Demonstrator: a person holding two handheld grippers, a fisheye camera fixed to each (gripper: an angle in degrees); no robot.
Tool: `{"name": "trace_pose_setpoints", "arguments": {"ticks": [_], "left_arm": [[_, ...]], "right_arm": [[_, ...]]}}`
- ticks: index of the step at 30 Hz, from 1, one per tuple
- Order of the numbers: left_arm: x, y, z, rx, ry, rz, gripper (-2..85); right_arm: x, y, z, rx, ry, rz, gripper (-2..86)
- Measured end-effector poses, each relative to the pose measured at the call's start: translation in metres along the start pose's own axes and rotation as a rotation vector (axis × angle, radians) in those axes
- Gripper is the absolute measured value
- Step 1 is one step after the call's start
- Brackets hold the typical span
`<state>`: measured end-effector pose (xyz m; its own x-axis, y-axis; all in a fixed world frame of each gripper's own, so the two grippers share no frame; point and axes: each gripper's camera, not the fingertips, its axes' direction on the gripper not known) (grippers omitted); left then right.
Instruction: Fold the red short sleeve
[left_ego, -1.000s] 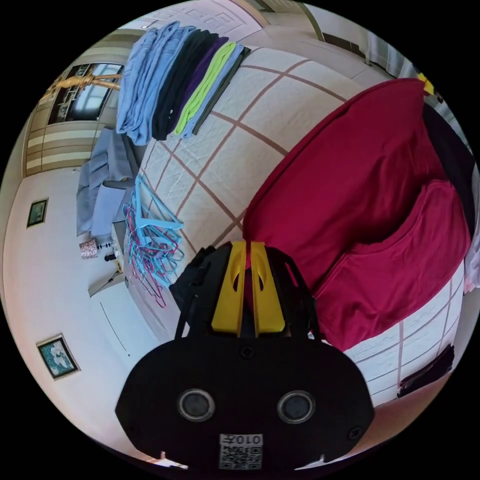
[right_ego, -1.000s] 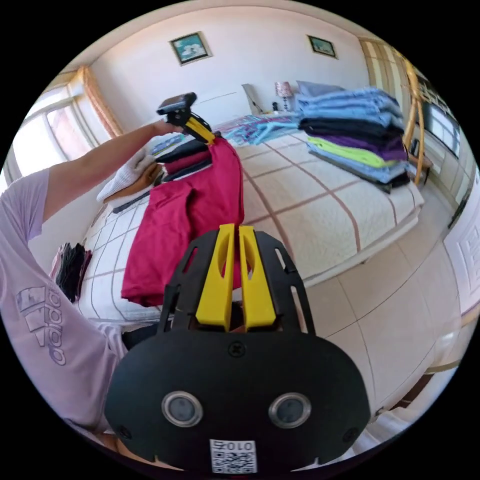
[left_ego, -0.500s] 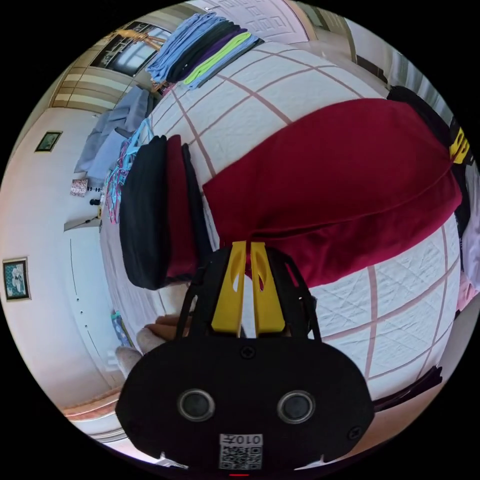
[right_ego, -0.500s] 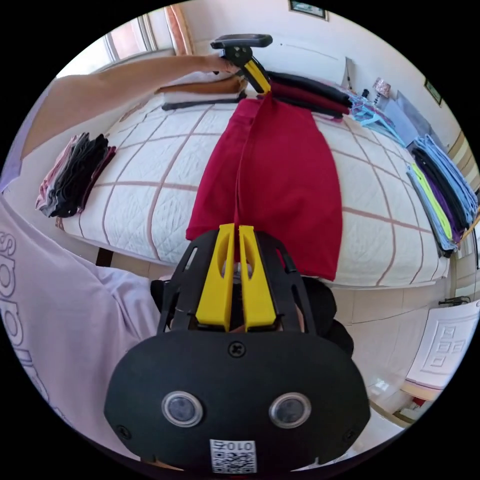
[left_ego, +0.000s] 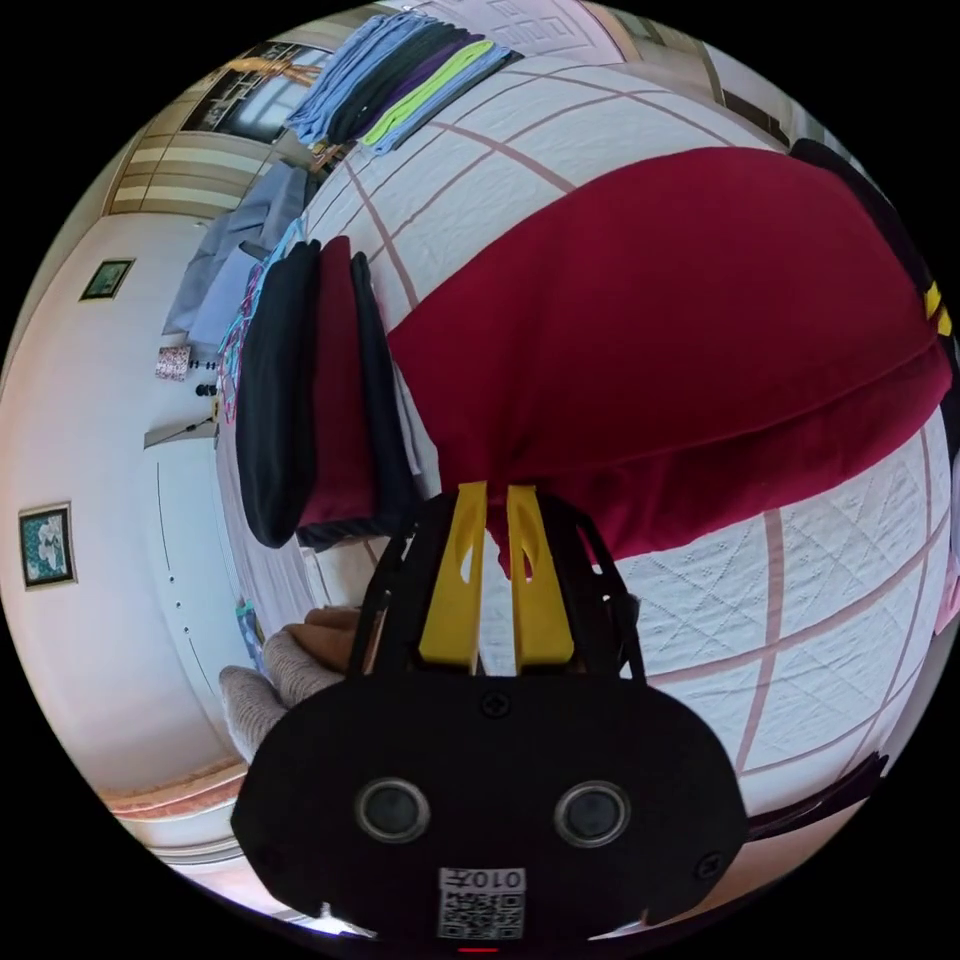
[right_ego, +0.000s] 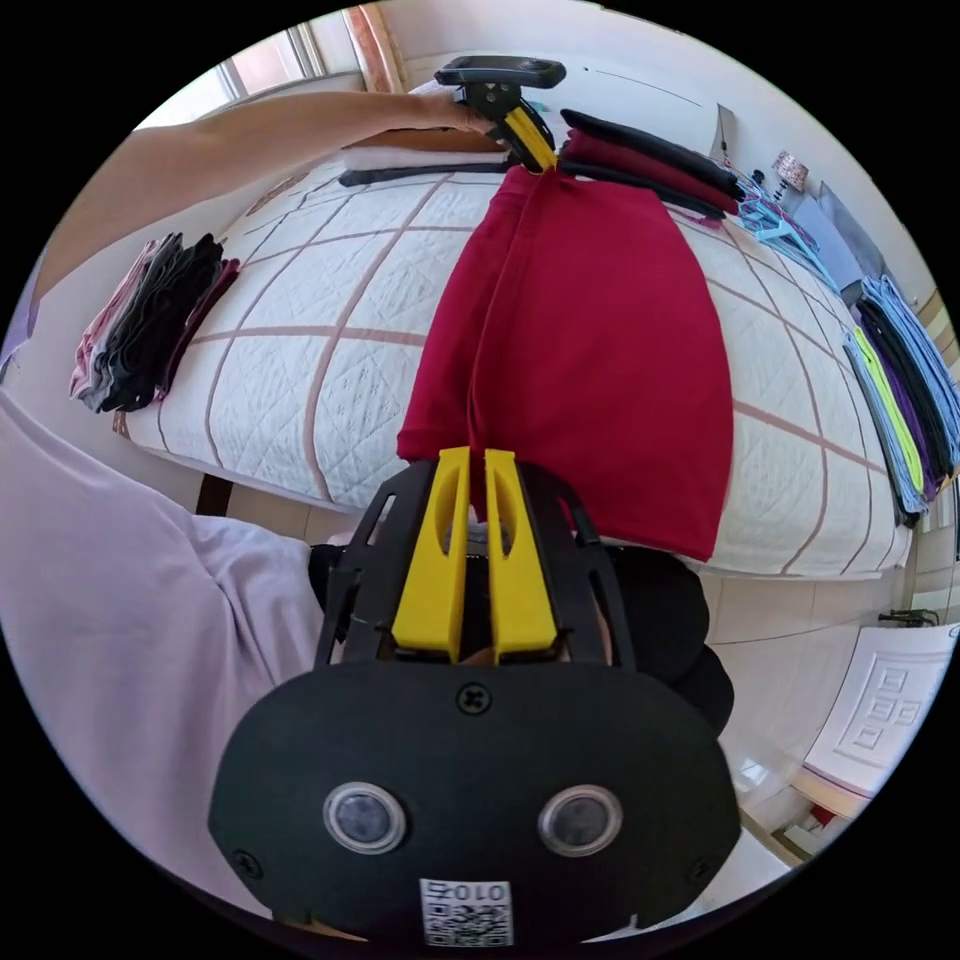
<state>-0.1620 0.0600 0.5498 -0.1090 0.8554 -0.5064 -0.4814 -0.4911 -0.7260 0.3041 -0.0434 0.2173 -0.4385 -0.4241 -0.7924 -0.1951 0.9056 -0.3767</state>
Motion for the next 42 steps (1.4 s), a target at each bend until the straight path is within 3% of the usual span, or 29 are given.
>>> {"name": "trace_pose_setpoints", "arguments": {"ticks": [8,14,18,24,28,32,35,38,42], "left_arm": [[-0.008,0.058,-0.024,-0.089,-0.022,-0.174,1.1],[-0.002,0.072,-0.072,0.152,0.011,-0.336,0.4],[0.001,0.058,-0.067,0.167,0.089,-0.395,0.3],[0.014,0.047,-0.032,0.058,0.196,-0.440,0.9],[0.015,0.071,-0.041,0.148,0.271,-0.582,2.4],[0.040,0.105,-0.128,0.396,0.112,-0.713,4.8],[0.105,0.114,-0.202,0.530,0.006,-0.603,6.2],[0.187,0.112,-0.250,0.571,-0.027,-0.441,7.9],[0.273,0.095,-0.277,0.534,0.035,-0.258,10.5]], "right_arm": [[0.007,0.007,-0.003,-0.017,-0.050,-0.037,4.8],[0.013,0.027,-0.028,0.115,-0.093,-0.067,3.1],[0.037,0.027,-0.038,0.221,-0.066,-0.011,3.0],[0.064,0.016,-0.007,0.165,-0.048,0.004,3.9],[0.080,0.016,0.034,0.057,-0.081,-0.008,4.3],[0.111,0.030,0.019,0.157,-0.205,-0.027,4.7],[0.146,0.064,-0.023,0.353,-0.178,0.021,5.5],[0.198,0.094,-0.036,0.314,-0.009,0.146,7.4],[0.273,0.107,-0.027,0.226,-0.189,0.263,10.4]]}}
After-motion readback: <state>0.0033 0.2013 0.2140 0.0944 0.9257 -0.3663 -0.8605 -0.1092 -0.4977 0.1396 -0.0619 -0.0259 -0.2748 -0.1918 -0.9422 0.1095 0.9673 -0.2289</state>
